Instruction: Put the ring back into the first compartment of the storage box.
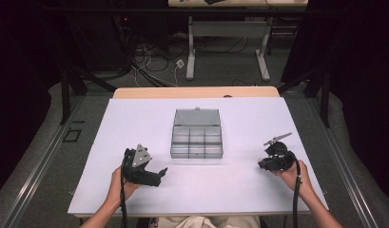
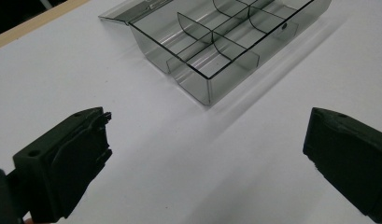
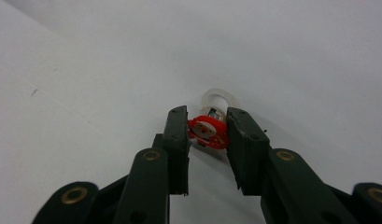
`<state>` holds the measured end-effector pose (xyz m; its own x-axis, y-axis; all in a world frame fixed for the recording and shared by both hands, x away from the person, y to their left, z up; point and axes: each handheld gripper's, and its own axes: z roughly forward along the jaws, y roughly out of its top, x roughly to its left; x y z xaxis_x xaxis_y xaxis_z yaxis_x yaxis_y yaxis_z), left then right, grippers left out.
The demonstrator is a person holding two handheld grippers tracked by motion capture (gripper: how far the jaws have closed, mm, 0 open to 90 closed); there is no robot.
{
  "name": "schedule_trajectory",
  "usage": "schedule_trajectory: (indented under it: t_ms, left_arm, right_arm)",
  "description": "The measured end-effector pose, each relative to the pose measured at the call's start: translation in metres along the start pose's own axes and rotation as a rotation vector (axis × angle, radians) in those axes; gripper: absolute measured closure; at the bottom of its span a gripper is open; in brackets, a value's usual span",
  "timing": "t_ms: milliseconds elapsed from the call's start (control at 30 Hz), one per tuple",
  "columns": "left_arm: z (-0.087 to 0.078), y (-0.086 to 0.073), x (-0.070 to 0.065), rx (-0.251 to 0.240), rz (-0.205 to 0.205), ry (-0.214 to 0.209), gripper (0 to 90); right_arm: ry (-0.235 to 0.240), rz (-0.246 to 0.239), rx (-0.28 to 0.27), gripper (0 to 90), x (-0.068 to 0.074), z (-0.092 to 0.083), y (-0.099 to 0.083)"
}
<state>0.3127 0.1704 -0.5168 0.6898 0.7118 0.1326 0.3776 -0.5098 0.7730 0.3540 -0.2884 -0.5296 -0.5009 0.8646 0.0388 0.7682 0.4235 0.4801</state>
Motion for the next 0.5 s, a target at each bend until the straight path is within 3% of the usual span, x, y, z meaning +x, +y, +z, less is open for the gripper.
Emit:
schedule_trajectory:
  t_ms: [500]
  left_arm:
    - [-0.0009, -0.0016, 0.0007, 0.0, -0.009, -0.001, 0.0]
  right_arm:
    - [0.017, 0.012, -0.023, 71.6, 0.0015, -0.0023, 0.0023]
